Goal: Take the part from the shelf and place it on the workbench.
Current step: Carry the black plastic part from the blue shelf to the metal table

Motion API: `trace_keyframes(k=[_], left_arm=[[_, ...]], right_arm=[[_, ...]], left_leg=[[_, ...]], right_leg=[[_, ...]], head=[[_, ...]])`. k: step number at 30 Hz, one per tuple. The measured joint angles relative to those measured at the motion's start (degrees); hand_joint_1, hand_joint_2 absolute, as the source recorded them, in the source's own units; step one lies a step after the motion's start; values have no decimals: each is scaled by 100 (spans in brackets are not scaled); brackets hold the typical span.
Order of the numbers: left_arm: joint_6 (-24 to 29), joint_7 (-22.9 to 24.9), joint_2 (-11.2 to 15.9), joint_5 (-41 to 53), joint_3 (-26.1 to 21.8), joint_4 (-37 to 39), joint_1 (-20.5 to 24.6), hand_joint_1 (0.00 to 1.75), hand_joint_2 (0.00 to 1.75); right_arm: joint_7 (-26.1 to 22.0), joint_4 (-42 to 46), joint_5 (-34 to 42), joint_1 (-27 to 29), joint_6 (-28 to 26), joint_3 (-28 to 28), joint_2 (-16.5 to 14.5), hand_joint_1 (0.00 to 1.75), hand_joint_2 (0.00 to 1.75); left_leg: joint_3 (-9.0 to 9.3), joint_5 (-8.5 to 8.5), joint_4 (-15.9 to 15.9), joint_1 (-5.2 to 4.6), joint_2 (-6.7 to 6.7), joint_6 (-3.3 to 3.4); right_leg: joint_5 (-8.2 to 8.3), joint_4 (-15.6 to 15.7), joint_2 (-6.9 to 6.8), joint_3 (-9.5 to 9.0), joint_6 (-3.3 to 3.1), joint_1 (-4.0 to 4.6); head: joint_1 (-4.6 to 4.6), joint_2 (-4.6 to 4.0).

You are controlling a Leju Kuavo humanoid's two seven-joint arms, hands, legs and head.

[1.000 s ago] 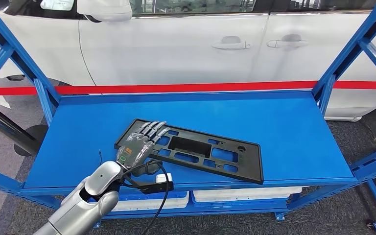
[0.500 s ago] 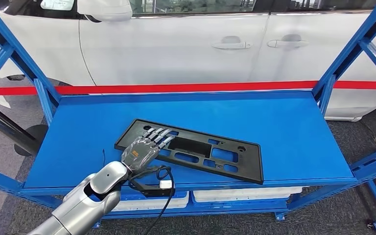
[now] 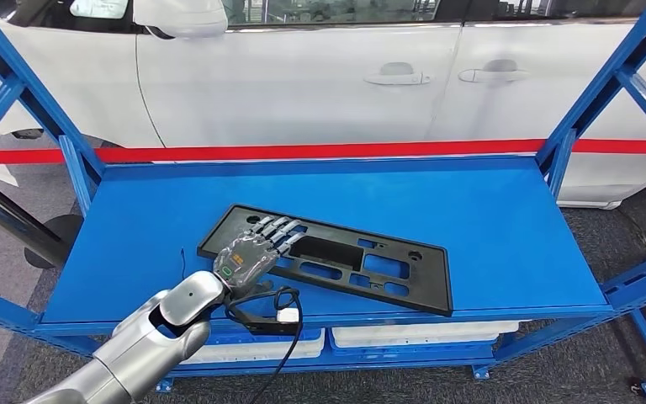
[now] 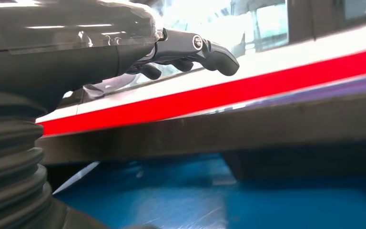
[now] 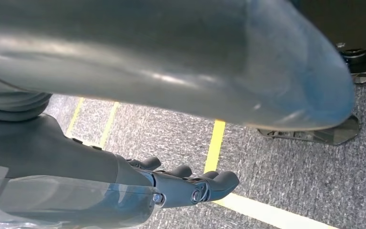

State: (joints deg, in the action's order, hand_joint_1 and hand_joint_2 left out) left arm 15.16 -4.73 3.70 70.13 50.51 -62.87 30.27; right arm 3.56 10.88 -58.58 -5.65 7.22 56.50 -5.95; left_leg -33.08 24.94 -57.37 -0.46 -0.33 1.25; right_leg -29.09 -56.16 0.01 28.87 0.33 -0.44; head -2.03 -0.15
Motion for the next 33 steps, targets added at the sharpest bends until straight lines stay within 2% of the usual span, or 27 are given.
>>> trace_keyframes(k=[1,2,7,15,33], left_arm=[[-32,15,-17,-14,8,66,35,162,175],[-54,23,-33,-32,15,139,70,169,175],[-75,12,-140,-162,32,551,212,175,175],[-61,-67,-286,-392,31,935,395,175,175],[-68,-234,-348,-674,-19,1144,442,175,175]], right_arm=[[8,0,-4,-7,2,-2,0,0,0],[14,0,-9,-14,3,-3,0,0,0],[40,0,-31,-41,8,-15,0,0,0],[45,0,-47,-62,10,-44,0,0,0],[46,0,-8,-80,73,-52,0,0,0]], left_leg=[[1,0,0,0,0,0],[1,0,0,0,0,0],[2,-1,0,0,0,-1],[5,1,0,0,1,0],[35,0,0,0,1,-1]], right_leg=[[0,0,0,0,0,0],[0,0,0,-1,0,0],[0,0,1,-2,0,0],[0,0,3,-4,0,1],[0,-6,2,-29,0,2]], head=[[0,0],[0,0],[0,0],[0,0],[0,0]])
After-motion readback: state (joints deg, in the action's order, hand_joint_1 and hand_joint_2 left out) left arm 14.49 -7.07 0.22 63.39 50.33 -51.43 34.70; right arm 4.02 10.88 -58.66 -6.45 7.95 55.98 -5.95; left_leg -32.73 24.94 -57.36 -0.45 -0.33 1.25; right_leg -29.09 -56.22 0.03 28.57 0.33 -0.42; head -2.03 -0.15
